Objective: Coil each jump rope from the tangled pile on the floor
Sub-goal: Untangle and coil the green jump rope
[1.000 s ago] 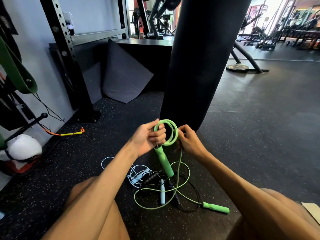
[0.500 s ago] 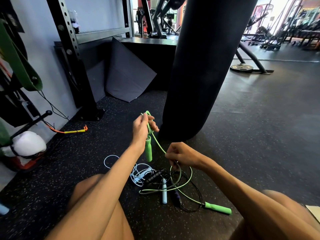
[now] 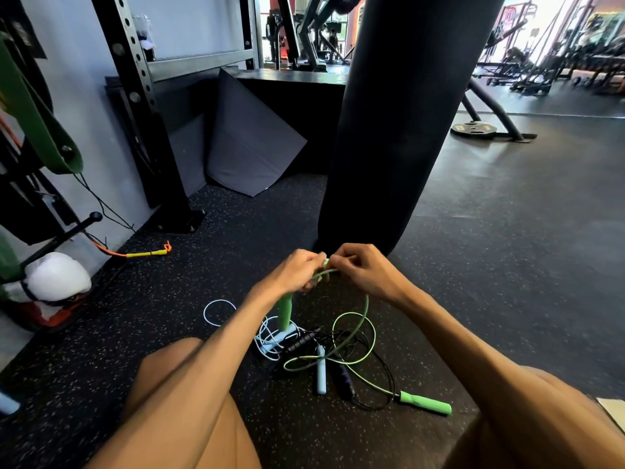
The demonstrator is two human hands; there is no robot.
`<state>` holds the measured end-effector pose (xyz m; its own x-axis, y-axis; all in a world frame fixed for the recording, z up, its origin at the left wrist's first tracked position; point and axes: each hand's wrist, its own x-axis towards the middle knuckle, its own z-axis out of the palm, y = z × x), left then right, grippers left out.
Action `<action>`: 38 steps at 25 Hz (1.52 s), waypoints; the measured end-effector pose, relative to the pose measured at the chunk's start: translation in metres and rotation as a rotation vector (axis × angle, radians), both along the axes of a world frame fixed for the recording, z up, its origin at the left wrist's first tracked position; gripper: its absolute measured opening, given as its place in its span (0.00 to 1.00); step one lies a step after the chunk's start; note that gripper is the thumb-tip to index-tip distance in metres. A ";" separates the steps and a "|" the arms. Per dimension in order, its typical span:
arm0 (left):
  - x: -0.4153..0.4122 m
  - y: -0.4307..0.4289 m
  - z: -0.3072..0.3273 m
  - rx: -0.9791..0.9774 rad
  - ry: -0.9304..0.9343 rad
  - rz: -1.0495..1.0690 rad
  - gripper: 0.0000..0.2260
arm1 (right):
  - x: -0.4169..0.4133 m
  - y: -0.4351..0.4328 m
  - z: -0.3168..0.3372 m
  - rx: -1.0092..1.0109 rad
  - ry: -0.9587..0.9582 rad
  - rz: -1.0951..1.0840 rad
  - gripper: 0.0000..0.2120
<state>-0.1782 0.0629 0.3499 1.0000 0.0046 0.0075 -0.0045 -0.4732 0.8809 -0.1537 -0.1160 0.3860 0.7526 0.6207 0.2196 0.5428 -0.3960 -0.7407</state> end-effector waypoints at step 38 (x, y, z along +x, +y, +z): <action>0.004 -0.003 0.009 -0.026 -0.287 0.192 0.13 | -0.015 -0.005 0.012 0.051 0.455 0.261 0.13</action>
<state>-0.1742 0.0599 0.3585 0.9380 0.1962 0.2857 -0.1671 -0.4664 0.8686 -0.1689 -0.1209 0.3984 0.6005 0.7974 -0.0586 0.2374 -0.2478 -0.9393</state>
